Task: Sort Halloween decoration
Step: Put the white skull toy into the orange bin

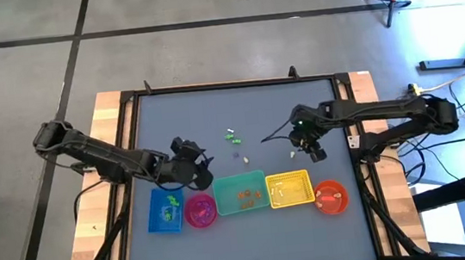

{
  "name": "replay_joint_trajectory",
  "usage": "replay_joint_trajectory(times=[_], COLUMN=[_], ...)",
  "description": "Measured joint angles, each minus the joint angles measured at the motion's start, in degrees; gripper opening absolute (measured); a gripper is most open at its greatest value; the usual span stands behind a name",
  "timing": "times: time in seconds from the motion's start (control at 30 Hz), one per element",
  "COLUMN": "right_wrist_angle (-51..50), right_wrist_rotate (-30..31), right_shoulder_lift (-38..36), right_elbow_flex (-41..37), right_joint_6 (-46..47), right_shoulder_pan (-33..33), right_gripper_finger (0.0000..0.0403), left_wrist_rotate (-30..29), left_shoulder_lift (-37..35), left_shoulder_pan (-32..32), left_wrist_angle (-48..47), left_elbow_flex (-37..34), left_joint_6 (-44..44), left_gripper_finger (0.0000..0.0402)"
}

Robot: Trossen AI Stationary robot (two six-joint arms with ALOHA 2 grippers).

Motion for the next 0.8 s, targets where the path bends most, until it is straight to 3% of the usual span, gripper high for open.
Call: replay_joint_trajectory(times=[0.3, 0.8], right_wrist_angle=[4.62, 6.97], right_wrist_rotate=[-1.29, -2.05], right_shoulder_lift=[5.14, 15.56], right_elbow_flex=[-0.44, -0.44], right_joint_6=[-9.90, -13.05], right_shoulder_pan=[0.04, 0.06], right_gripper_finger=[0.0183, 0.0184], left_wrist_rotate=[7.92, 8.95], left_shoulder_lift=[0.00, 0.00], left_shoulder_pan=[3.41, 3.64], left_wrist_angle=[12.49, 12.99], left_elbow_flex=[-0.14, -0.14], left_joint_6=[10.46, 11.00], left_gripper_finger=[0.0172, 0.0172])
